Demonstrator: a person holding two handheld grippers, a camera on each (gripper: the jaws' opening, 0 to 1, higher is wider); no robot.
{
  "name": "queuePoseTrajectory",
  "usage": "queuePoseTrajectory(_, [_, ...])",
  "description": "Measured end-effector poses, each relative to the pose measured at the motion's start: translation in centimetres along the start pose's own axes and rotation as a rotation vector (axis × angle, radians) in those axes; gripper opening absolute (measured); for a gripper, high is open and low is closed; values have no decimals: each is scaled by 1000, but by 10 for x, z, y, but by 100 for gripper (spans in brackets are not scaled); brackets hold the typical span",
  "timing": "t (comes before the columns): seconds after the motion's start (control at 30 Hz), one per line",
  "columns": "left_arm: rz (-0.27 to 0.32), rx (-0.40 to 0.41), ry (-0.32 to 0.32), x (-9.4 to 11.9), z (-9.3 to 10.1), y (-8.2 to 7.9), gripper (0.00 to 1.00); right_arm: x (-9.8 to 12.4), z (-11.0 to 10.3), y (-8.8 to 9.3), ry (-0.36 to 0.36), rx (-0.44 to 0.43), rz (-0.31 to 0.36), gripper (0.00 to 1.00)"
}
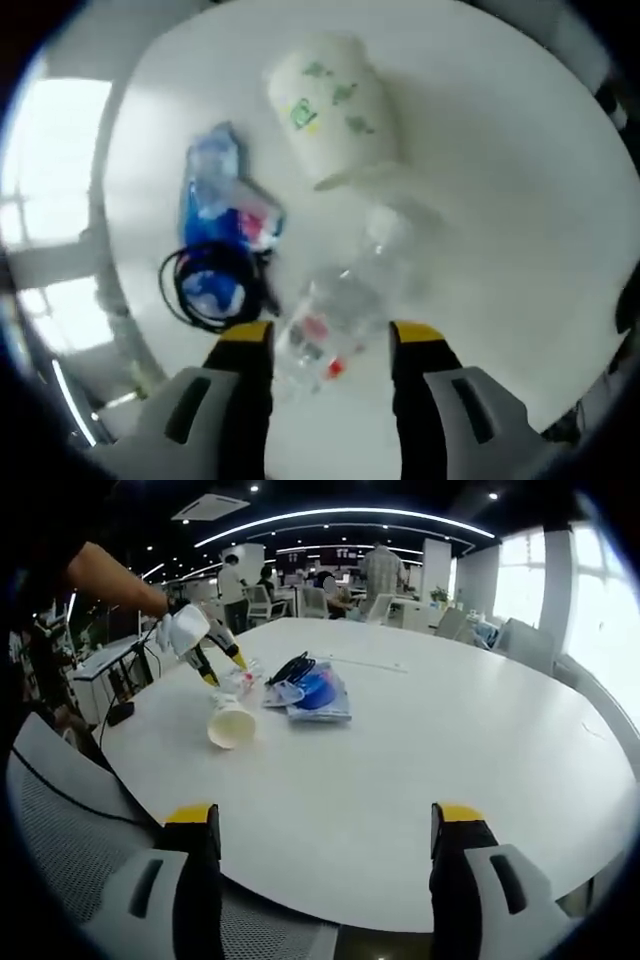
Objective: Arrange the tabletop items into an orderly group along one side of the table until the central work area is clear of visible clutter.
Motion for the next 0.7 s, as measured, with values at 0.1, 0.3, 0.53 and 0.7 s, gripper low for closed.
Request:
queuePoseTrajectory(0.1, [14,10,29,-5,2,-3,41,0,0,0,3,3,-4,86])
queuePoseTrajectory(0.3, [41,34,51,-6,1,-16,44,0,1,1,7,4,-9,85])
queuePoseTrajectory(0.53, [58,126,52,-4,0,-18,43,0,2,1,13,4,-10,85])
queuePoseTrajectory(0.7, [66,208,57,-1,3,-19,42,0,2,1,13,3,-9,84])
Point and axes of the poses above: the point that each gripper's makers call its tool centre point, and the gripper's own axes: x roughly backward along the fingers, z roughly to its right, y roughly out of its underside, the point moved 4 cm from there along x, roughly backward along the fingers, and after that the axes turned 5 degrees about -x, right-handed, at the moved point
